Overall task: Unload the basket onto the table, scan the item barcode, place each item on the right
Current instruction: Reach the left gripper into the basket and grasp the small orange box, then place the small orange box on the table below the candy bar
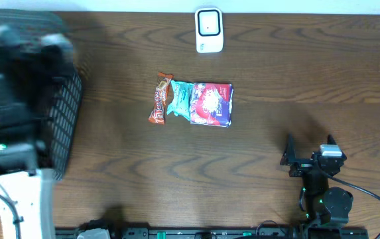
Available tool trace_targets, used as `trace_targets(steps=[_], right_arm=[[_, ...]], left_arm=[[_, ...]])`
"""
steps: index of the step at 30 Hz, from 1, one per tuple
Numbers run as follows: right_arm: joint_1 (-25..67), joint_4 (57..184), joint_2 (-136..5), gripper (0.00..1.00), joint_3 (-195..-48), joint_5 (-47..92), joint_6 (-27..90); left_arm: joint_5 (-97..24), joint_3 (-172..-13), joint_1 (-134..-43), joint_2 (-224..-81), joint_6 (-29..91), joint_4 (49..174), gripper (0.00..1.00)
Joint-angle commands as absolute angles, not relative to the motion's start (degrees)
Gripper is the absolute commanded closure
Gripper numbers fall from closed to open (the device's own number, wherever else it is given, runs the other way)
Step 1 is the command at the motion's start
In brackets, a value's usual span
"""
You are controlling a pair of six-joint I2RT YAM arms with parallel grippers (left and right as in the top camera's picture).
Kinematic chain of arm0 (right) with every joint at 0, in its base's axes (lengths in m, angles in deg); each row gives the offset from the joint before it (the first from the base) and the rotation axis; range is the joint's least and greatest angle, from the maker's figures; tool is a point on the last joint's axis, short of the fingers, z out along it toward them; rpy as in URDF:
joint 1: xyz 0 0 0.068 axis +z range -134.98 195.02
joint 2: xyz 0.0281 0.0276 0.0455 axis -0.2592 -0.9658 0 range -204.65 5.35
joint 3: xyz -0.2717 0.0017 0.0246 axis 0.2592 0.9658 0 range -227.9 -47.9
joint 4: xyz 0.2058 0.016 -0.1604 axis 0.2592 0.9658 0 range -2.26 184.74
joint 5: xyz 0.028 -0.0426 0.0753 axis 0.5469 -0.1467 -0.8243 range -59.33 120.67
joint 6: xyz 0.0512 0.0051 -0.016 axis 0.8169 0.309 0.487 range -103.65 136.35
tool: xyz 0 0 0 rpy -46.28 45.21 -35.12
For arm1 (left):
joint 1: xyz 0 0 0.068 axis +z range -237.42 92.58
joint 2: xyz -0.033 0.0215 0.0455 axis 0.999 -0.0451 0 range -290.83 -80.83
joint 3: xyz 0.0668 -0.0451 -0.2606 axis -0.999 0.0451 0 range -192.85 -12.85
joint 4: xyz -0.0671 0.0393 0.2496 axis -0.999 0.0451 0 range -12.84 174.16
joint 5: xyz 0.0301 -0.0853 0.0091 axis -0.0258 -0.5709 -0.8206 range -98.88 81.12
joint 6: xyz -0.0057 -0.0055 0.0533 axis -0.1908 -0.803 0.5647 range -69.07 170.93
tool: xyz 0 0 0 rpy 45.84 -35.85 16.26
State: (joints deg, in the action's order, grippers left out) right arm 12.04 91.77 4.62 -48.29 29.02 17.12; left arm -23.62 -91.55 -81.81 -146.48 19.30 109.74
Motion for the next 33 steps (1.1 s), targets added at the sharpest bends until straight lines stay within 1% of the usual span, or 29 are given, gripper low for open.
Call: trace_targets(steps=[1,2,5,6,10,13,16,17,18,20,23,24,25,26,28,31,32,33], right_arm=[[12.4,92.0,4.7,0.01,-48.2,29.1,16.7],[12.4,92.0,4.7,0.01,-48.2,29.1,16.7],[12.4,92.0,4.7,0.01,-48.2,29.1,16.7],[12.4,92.0,4.7,0.01,-48.2,29.1,16.7],[12.4,92.0,4.7,0.01,-48.2,29.1,16.7],[12.4,92.0,4.7,0.01,-48.2,29.1,16.7],[12.4,92.0,4.7,0.01,-48.2,29.1,16.7],[12.4,92.0,4.7,0.01,-48.2,29.1,16.7],[12.4,92.0,4.7,0.01,-48.2,29.1,16.7],[12.4,92.0,4.7,0.01,-48.2,29.1,16.7],[12.4,92.0,4.7,0.01,-48.2,29.1,16.7],[12.4,92.0,4.7,0.01,-48.2,29.1,16.7],[12.4,92.0,4.7,0.01,-48.2,29.1,16.7],[12.4,92.0,4.7,0.01,-48.2,29.1,16.7],[12.4,92.0,4.7,0.01,-48.2,29.1,16.7],[12.4,90.6,4.7,0.01,-48.2,29.1,16.7],[12.4,89.3,4.7,0.01,-48.2,29.0,16.7],[12.5,87.6,4.7,0.01,-48.2,28.0,17.8]], left_arm=[[-18.6,-90.3,-96.7,-148.6,25.9,112.3,0.94],[-11.8,-89.2,-104.4,-151.0,25.9,113.7,0.93],[0.2,-88.8,-112.5,-157.1,25.9,115.6,0.93],[4.5,-88.8,-115.5,-161.7,25.9,115.7,0.93],[9.5,-88.8,-118.0,-172.0,25.8,115.6,0.93],[9.4,-88.8,-118.0,-178.5,23.6,116.5,0.93],[7.8,-88.8,-118.0,-182.1,19.7,117.2,0.92],[4.7,-88.8,-118.0,-183.0,19.3,117.2,0.85],[3.6,-88.8,-118.0,-183.0,19.3,117.2,0.83],[2.6,-88.9,-118.0,-182.4,19.4,117.2,0.61],[0.7,-89.2,-118.0,-179.8,19.4,117.8,0.37],[0.0,-89.4,-118.0,-178.3,19.4,118.4,0.26],[-0.5,-89.7,-117.9,-176.9,19.3,119.1,0.12],[-0.6,-90.3,-117.7,-174.2,19.4,120.3,0.04],[-0.5,-90.5,-117.1,-170.0,19.4,121.7,0.01],[-0.5,-90.4,-114.8,-163.2,19.4,124.9,0.00],[-0.5,-90.4,-113.9,-161.4,19.4,126.0,0.00],[-0.5,-90.4,-112.4,-159.3,19.4,127.4,0.02]])
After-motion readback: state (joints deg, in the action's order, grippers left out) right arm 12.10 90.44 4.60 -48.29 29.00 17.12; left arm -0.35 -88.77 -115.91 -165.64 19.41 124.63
